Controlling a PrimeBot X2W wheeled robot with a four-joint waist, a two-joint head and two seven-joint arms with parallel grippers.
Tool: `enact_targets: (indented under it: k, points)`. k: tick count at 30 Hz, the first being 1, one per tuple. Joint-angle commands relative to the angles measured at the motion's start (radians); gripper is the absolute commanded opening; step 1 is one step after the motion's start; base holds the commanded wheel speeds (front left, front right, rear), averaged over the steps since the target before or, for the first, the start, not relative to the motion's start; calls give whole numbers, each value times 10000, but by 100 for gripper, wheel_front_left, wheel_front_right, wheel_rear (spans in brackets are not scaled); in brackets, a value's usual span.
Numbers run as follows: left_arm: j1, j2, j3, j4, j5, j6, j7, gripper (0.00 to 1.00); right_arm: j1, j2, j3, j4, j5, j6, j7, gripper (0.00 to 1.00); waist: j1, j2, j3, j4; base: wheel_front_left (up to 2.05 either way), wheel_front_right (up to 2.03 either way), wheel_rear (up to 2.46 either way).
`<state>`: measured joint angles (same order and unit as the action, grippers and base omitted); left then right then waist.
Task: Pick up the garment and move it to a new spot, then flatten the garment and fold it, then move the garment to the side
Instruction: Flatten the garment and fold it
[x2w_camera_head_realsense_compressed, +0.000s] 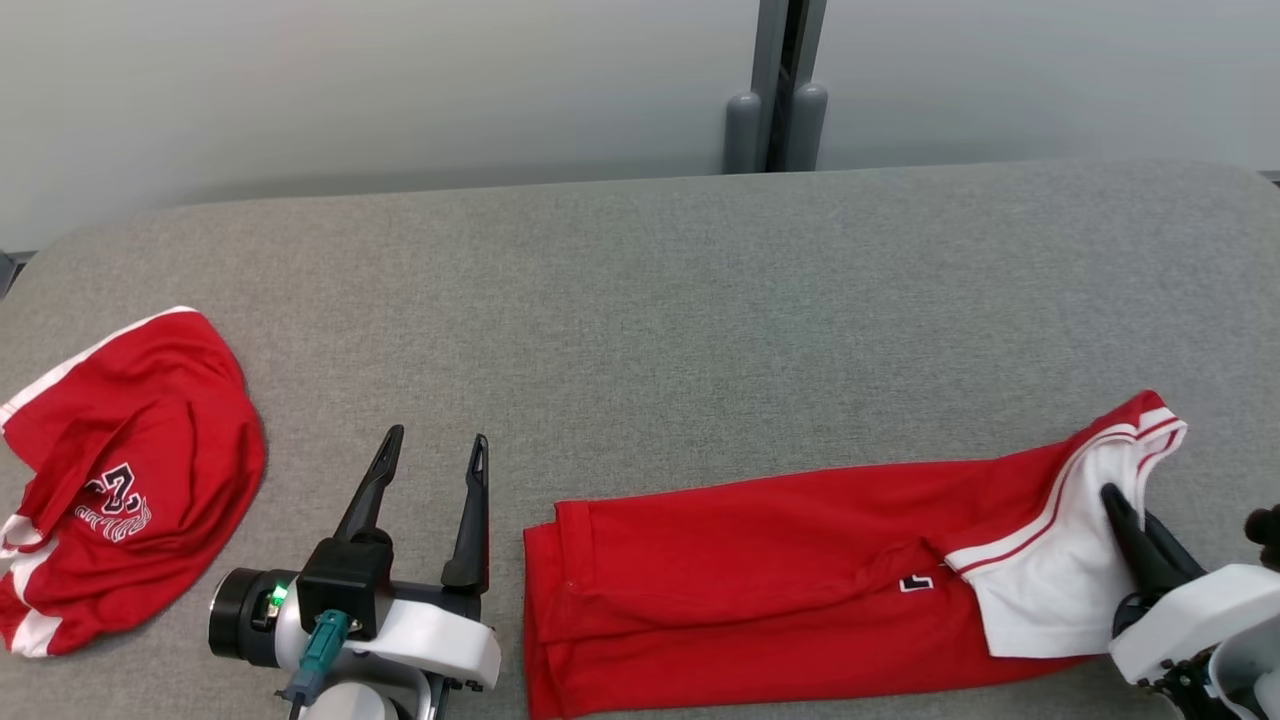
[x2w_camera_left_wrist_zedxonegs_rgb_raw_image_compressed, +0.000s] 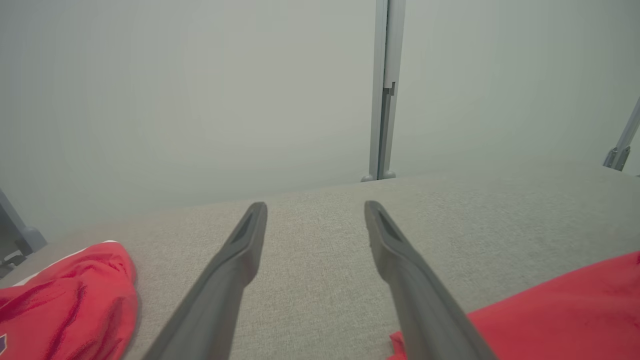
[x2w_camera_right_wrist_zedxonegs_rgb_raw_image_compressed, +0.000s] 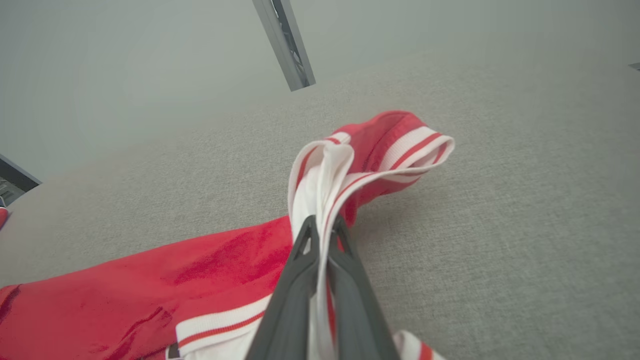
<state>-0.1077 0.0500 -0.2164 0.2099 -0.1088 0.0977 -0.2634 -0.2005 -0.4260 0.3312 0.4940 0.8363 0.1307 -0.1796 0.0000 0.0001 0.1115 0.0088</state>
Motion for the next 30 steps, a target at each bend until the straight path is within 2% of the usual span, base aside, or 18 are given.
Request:
enact_targets:
  k: [1,7,12,16,23,27,30]
  points:
    - [90,24,21,11,-68,31,-15,100,145,-119,139,-444,230,0,223,0,0,-1,-110,-88,0,0,0]
    - [141,29,116,60,-266,77,-15,100,558,-63,568,-2505,1241,2,1260,0,0,-1,-421,-284,0,0,0]
    - [-47,26,489,25,-256,-15,-15,100,655,112,875,-3657,1606,2,2081,0,0,-1,-559,-372,0,0,0]
    - [-273,98,975,58,-157,-197,-14,100,857,897,1078,-4544,1942,2,2942,0,0,-1,-697,-349,0,0,0]
    - [-496,98,1585,28,-162,-362,-14,100,1174,2785,984,-4672,2382,3,3754,0,0,-1,-740,-68,0,0,0]
    - [-546,86,1855,60,-131,-461,-12,100,1195,3410,1190,-4483,2240,2,4006,0,0,-1,-678,171,0,0,0]
    - [-605,77,1999,67,-111,-546,-12,100,1063,3640,1396,-4096,2271,2,4060,0,0,-1,-601,324,0,0,0]
